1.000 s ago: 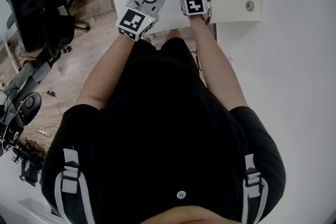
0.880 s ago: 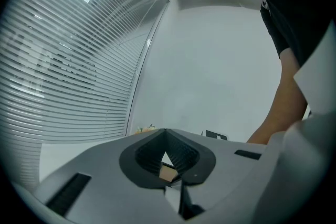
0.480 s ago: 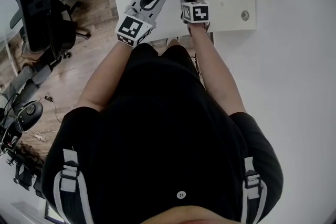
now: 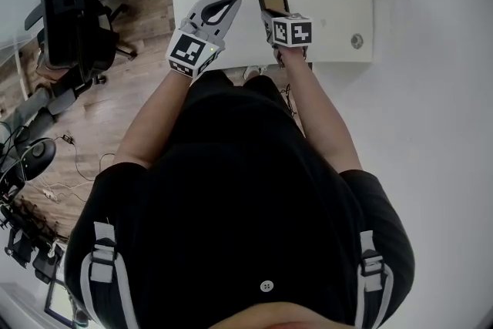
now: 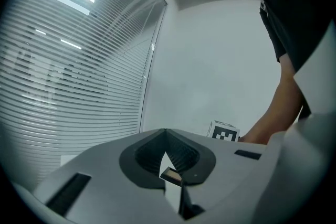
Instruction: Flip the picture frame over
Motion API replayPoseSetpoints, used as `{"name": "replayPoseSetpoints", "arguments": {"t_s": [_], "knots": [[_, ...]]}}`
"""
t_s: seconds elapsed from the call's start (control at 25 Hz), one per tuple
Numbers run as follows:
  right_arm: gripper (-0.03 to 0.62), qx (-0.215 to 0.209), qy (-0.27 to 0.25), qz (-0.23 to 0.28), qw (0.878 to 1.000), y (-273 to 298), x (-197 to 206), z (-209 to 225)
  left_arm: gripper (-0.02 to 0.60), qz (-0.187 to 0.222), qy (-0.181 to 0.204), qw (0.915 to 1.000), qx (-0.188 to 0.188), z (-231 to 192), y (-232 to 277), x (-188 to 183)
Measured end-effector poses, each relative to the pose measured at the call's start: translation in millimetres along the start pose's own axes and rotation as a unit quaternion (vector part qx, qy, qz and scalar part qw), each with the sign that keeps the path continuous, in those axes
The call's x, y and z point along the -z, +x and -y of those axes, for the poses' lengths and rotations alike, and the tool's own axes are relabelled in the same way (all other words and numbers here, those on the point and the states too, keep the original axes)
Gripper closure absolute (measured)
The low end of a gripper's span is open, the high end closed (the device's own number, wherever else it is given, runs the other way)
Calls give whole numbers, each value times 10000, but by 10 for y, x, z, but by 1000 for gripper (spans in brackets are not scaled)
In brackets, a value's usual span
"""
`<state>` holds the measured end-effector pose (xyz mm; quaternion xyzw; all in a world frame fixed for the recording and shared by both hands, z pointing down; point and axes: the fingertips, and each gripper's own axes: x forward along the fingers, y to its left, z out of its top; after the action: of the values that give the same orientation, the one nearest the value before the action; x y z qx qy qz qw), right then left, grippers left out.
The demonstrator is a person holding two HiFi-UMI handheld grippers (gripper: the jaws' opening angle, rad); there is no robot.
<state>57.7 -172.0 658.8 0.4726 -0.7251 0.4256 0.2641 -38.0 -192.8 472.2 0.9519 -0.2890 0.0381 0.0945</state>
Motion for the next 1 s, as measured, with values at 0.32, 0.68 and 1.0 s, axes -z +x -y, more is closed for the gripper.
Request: {"name": "replayPoseSetpoints", "arguments": {"t_s": [0.32,0.68,1.0], "knots": [[543,-841,421,119,9955,-134,-99,-77,578,11,163,9993,-347,-11,-42,-112],[543,-1878,611,287,9799,-352,-233,-316,578,23,339,9979,-545,30,-65,-218],[543,-3257,1801,427,9272,-576,-381,-551,578,26,328,9975,-632,54,-22,-238]]}}
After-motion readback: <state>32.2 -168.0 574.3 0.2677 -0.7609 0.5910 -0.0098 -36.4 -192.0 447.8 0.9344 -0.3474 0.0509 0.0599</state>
